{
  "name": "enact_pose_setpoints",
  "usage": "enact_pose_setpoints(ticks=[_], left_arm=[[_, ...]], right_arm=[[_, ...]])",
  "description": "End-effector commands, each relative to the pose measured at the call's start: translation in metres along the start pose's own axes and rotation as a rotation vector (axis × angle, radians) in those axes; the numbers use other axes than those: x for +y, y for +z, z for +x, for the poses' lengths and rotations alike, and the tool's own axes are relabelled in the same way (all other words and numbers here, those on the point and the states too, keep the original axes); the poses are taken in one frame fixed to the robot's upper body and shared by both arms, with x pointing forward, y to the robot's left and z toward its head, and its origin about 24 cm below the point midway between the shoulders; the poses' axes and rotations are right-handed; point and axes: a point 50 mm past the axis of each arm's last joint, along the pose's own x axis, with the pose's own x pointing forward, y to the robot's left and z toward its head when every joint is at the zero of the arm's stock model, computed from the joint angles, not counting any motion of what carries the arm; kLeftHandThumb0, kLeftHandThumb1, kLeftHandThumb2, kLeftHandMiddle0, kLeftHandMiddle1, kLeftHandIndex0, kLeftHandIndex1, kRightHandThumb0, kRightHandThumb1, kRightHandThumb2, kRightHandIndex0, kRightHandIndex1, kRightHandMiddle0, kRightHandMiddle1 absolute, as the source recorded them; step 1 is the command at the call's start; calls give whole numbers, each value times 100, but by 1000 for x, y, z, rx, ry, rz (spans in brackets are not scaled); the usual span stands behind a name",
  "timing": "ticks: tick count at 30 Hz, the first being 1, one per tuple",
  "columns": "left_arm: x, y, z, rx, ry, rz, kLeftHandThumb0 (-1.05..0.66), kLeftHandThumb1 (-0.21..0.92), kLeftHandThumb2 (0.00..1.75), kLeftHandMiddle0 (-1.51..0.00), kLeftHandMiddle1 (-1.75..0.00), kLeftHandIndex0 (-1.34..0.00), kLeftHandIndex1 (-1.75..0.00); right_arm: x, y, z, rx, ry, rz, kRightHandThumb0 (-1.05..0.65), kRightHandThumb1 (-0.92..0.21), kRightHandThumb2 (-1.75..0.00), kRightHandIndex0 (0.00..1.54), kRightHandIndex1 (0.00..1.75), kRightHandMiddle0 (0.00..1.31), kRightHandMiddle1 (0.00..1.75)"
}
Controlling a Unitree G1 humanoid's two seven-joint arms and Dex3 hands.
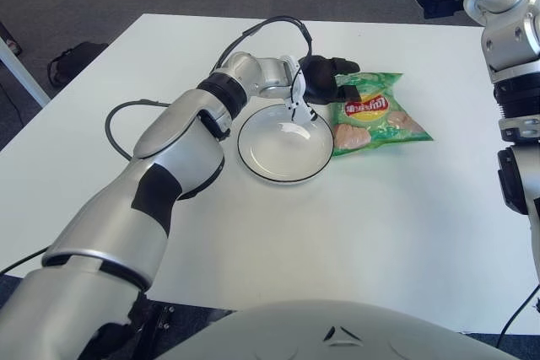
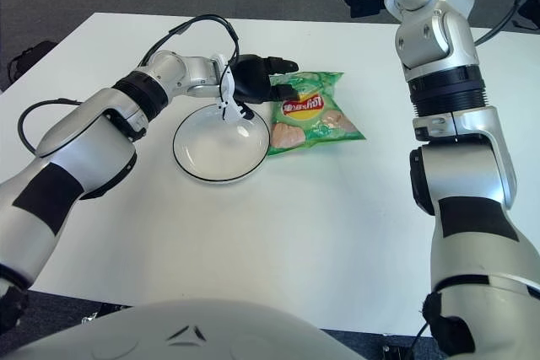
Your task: Put the snack into the plate.
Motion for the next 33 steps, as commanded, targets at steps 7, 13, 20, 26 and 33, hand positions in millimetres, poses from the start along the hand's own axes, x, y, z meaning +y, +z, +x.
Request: enact_pose_setpoints(ticks=[7,13,20,26,33], left_arm=[[-2,-9,0,90,-58,-65,-13,69,122,-9,-1,0,-68],[-4,-10,3,131,-73,-89,-22,82,108,-9,0,0,-68],[-8,-13,2,174,-86,-157,-31,91,99,-9,-1,0,-67],[-12,-16,-3,183,-86,-204,-37,92,101,-11,-1,0,-64],[-15,-14,-5,172,-56,-249,-37,92,102,-12,-2,0,-63]], right_arm=[[-1,-3,-3,-16,0,7,-68,-92,-106,43,67,0,72],[1,-4,-4,-39,-2,-36,-71,-92,-108,39,70,0,67],[5,-5,-2,-69,10,-45,-69,-92,-106,31,69,0,61],[7,-7,-3,-84,28,-11,-66,-92,-100,22,64,0,59],[11,-8,-4,-106,25,12,-62,-92,-91,19,63,0,91]])
